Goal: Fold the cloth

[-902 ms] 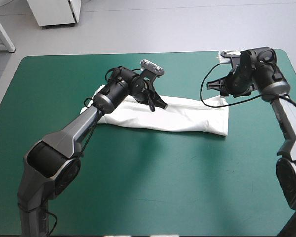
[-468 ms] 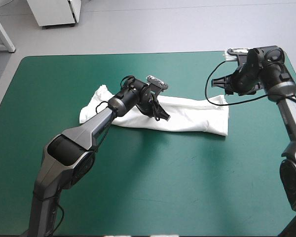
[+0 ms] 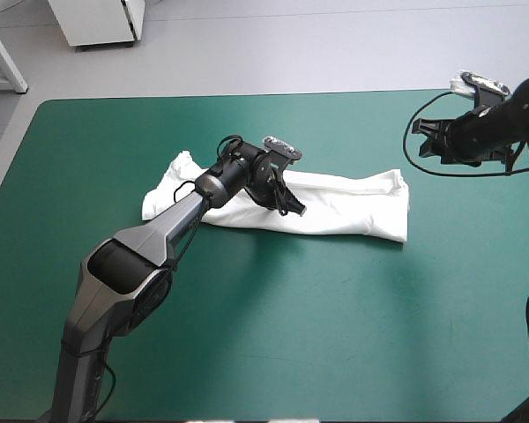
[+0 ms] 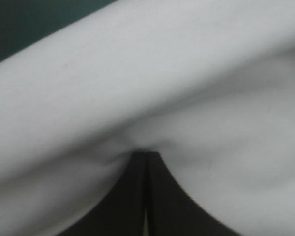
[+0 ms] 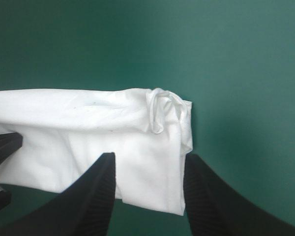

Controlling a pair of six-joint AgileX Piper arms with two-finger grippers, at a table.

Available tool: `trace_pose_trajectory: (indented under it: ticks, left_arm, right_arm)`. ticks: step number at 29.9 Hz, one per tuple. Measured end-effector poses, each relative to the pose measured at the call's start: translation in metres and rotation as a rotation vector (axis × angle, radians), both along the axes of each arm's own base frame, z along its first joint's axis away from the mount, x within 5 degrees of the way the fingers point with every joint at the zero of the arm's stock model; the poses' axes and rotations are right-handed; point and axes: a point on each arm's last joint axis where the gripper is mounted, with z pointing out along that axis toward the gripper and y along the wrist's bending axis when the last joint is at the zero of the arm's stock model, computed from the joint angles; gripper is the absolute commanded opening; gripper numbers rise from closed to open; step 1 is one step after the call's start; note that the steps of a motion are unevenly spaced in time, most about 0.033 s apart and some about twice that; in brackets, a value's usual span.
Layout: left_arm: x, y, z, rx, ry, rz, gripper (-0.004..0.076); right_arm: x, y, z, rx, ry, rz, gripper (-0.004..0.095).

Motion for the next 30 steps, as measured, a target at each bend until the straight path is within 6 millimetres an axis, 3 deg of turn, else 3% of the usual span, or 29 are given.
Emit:
trace_pose_trajectory:
  ticks: [5,14,22,30]
  left_arm:
    - [0.000,0.000,0.000,0.000,0.003,-0.001,-0.0022]
    - [0.000,0.000,0.000,-0.001,0.003,-0.001,-0.0022]
    - [0.000,0.000,0.000,-0.001,0.003,-0.001,-0.0022]
    - [0.000,0.000,0.000,-0.001,0.003,-0.002,-0.0022]
  right_arm:
    - [-0.004,-0.011,-0.035,0.071,0.050,0.062,0.0504]
    - [0.009,-0.012,-0.094,0.078,0.156,0.088,0.0504]
    - [0.026,0.009,-0.136,0.077,0.246,0.154,0.0501]
    - [0.033,0.026,-0.158,0.059,0.285,0.194,0.0500]
